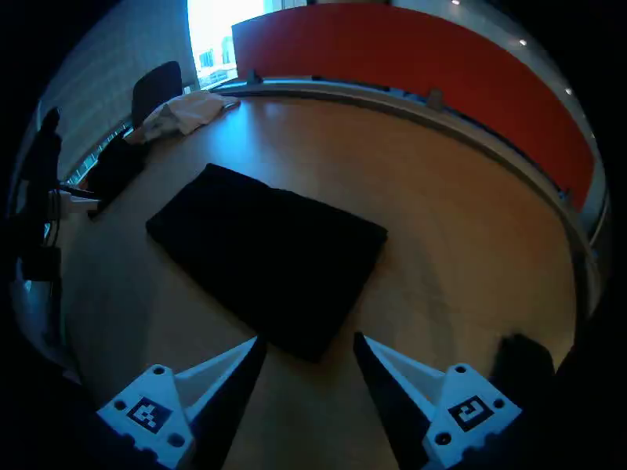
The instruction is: Fold towel
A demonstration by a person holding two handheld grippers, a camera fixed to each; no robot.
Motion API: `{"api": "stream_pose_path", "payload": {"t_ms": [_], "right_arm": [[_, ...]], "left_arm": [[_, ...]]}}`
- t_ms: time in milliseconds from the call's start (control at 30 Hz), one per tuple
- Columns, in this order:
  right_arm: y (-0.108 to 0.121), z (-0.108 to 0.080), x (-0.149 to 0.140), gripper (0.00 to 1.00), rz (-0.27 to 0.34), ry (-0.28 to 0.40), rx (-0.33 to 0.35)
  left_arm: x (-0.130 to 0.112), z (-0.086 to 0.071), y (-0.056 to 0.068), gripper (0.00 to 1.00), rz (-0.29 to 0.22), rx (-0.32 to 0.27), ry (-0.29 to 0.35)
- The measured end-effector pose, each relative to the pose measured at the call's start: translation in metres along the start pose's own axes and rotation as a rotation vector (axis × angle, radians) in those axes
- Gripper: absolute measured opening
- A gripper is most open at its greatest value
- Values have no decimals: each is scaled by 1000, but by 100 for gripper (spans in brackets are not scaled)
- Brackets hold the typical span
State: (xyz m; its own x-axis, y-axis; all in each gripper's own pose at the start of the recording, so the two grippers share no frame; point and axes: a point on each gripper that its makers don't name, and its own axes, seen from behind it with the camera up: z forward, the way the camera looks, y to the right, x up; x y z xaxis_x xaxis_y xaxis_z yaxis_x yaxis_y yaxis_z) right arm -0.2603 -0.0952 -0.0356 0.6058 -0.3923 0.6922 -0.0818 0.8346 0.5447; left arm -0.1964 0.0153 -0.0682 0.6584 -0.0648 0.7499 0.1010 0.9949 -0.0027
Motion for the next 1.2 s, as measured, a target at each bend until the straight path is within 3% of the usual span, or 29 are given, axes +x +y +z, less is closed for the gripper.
{"api": "stream_pose_path", "payload": {"t_ms": [367, 900, 1200], "right_arm": [[1, 6, -13, 58, -17, -27, 12], [0, 8, -17, 30, -32, -44, 26], [2, 7, -18, 9, -23, -50, 24]], "left_arm": [[-3, 0, 0, 96, 0, -1, -3], [-3, 0, -1, 96, 2, 1, -5], [-3, 0, -1, 96, 2, 1, -4]]}}
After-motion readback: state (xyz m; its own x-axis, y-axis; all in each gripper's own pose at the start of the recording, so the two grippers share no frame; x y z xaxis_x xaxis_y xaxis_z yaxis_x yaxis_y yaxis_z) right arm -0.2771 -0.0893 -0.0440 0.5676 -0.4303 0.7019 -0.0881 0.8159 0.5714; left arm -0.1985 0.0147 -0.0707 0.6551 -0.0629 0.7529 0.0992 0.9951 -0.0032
